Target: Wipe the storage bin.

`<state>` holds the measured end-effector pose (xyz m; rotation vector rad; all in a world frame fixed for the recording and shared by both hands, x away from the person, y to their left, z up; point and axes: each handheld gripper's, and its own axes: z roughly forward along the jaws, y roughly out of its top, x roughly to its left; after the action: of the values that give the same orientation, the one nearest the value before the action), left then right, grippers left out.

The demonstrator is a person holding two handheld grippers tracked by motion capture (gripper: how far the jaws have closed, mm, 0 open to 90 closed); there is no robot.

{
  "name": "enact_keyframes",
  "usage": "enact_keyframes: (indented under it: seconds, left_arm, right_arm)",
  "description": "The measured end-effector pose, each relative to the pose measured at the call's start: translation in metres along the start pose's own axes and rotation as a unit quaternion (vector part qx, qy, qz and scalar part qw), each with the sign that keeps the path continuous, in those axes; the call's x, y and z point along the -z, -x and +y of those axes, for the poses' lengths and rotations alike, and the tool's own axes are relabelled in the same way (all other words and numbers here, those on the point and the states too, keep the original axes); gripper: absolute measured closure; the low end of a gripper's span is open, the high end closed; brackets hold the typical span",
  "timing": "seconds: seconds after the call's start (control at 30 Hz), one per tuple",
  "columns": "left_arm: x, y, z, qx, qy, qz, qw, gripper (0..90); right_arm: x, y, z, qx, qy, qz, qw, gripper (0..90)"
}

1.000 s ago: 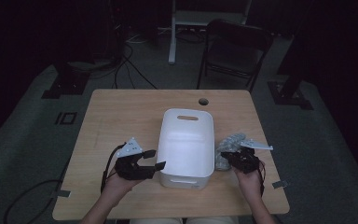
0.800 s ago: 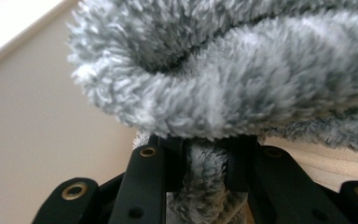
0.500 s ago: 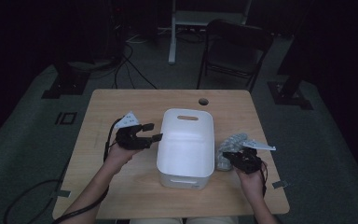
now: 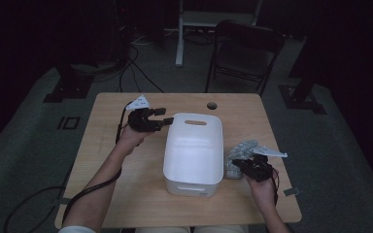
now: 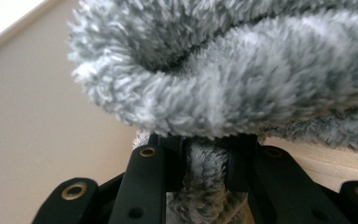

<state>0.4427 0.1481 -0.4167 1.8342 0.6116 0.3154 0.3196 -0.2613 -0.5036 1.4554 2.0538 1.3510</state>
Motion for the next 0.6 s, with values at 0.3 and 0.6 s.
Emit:
enact_keyframes:
  seconds: [0.3,0.6]
  left_arm:
    - [-0.033,-0.012,0.001,-0.018,-0.038,-0.007,0.9991,41.3]
    - [-0.056,-0.026,0.0,-0.002,-0.047,-0.024,0.9986,46.9]
  right_arm:
    - [0.003,0.004,-0.002,-0.006,0.003,-0.001,1.0,73.4]
    - [0.004,0.007,-0.005,-0.008,0.0,-0.001,1.0,73.4]
